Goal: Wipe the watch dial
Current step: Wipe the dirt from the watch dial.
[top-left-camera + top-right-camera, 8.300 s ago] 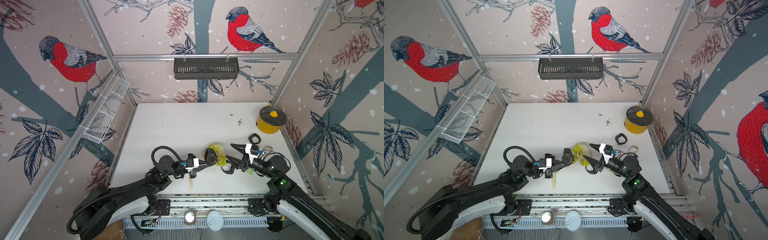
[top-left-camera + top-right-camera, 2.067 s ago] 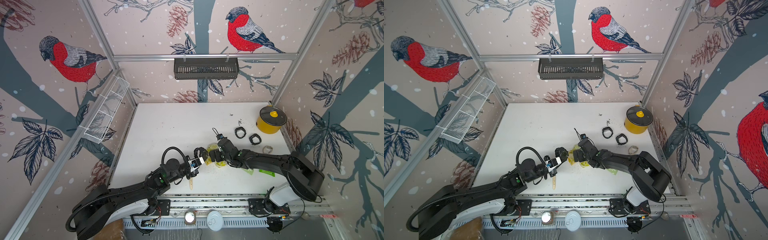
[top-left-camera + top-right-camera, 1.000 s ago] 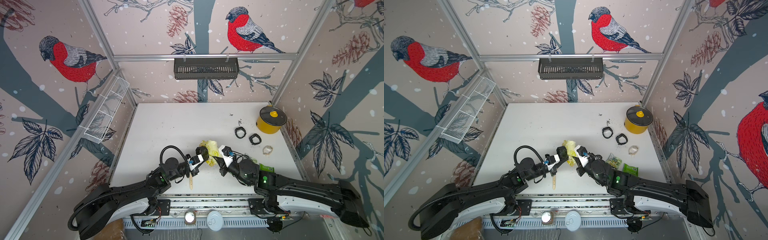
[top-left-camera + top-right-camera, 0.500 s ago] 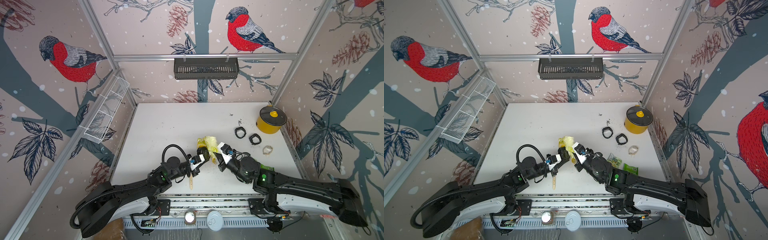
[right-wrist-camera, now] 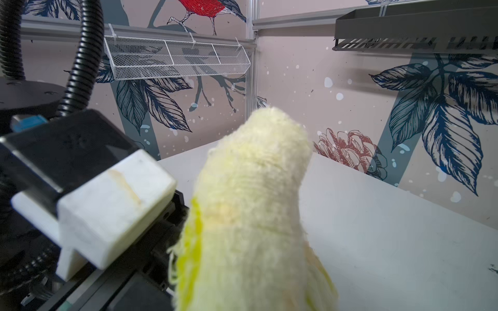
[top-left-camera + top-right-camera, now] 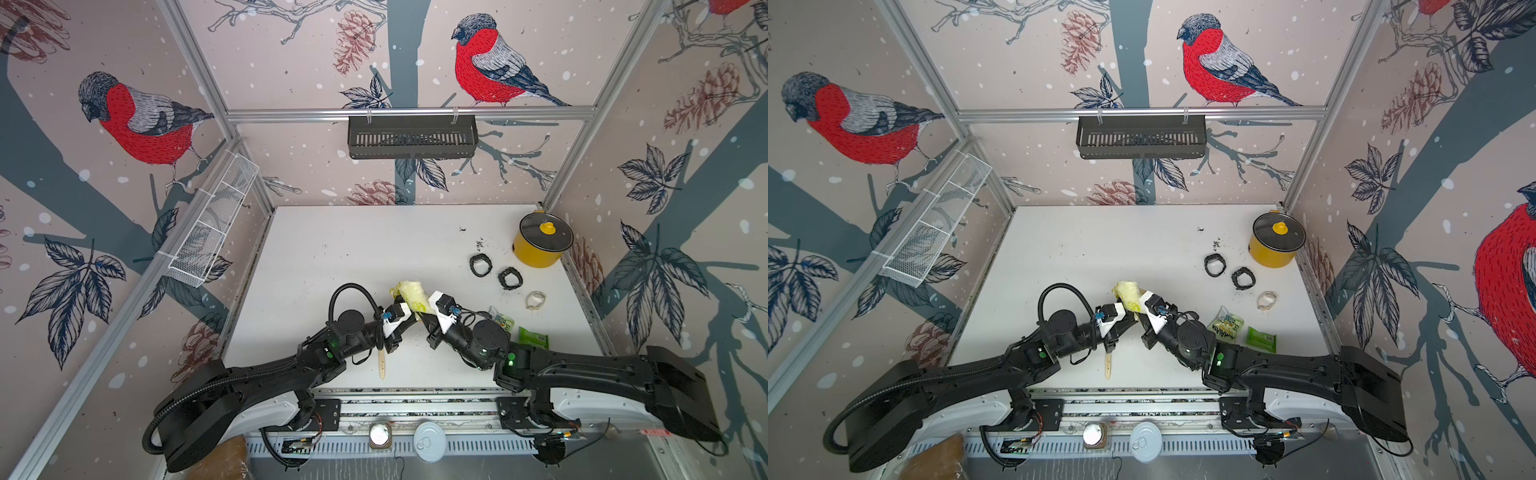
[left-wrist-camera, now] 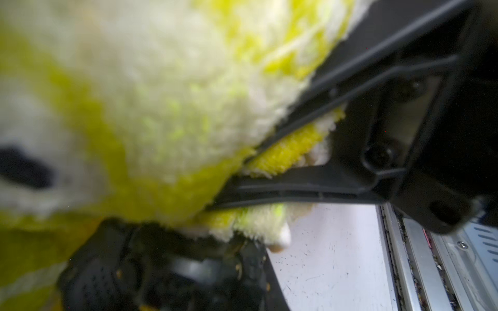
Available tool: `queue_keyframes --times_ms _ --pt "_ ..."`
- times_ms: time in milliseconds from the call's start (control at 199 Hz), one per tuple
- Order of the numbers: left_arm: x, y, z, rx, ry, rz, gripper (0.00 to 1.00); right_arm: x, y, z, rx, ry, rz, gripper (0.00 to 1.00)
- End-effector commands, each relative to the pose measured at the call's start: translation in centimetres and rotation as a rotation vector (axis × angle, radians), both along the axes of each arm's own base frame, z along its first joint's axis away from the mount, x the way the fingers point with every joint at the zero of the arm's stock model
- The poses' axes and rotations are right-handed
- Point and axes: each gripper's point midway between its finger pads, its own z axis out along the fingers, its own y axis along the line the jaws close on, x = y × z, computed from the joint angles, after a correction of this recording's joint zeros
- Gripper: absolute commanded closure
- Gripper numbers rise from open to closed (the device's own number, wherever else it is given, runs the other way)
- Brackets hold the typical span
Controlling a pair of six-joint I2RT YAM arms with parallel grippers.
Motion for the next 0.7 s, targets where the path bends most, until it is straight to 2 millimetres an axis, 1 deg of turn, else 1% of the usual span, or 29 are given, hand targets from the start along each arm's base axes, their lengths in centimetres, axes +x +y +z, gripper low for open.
queue_keyframes --times_ms 0,105,261,401,516,597,697 --pt "-0.5 -0.4 5.3 -0.165 -0.107 -0.036 1.00 -1.3 1.1 -0.7 0.033 0.053 0.087 0.95" --pt "-0.5 -0.3 6.1 -0.180 -0.123 -0.034 1.00 -1.6 1.4 -1.3 0.034 0.074 0.115 0.96" --pt "-0.2 0.4 6.9 -0.186 -0.163 0.005 1.00 -2.2 1.1 -2.0 0.024 0.099 0.161 0.96" --pt "-0.1 1.1 7.5 -0.194 -0.190 0.039 1.00 -3.0 1.1 -3.3 -0.040 0.120 0.221 0.96" --pt "0.0 1.3 7.7 -0.197 -0.202 0.047 1.00 -3.1 0.9 -4.5 -0.089 0.140 0.221 0.96" --pt "0.1 1.3 7.5 -0.194 -0.191 0.054 1.00 -2.9 0.6 -4.6 -0.100 0.139 0.203 0.96" --pt "0.1 1.3 7.1 -0.184 -0.181 0.050 1.00 -2.3 -0.1 -3.6 -0.071 0.123 0.166 0.96"
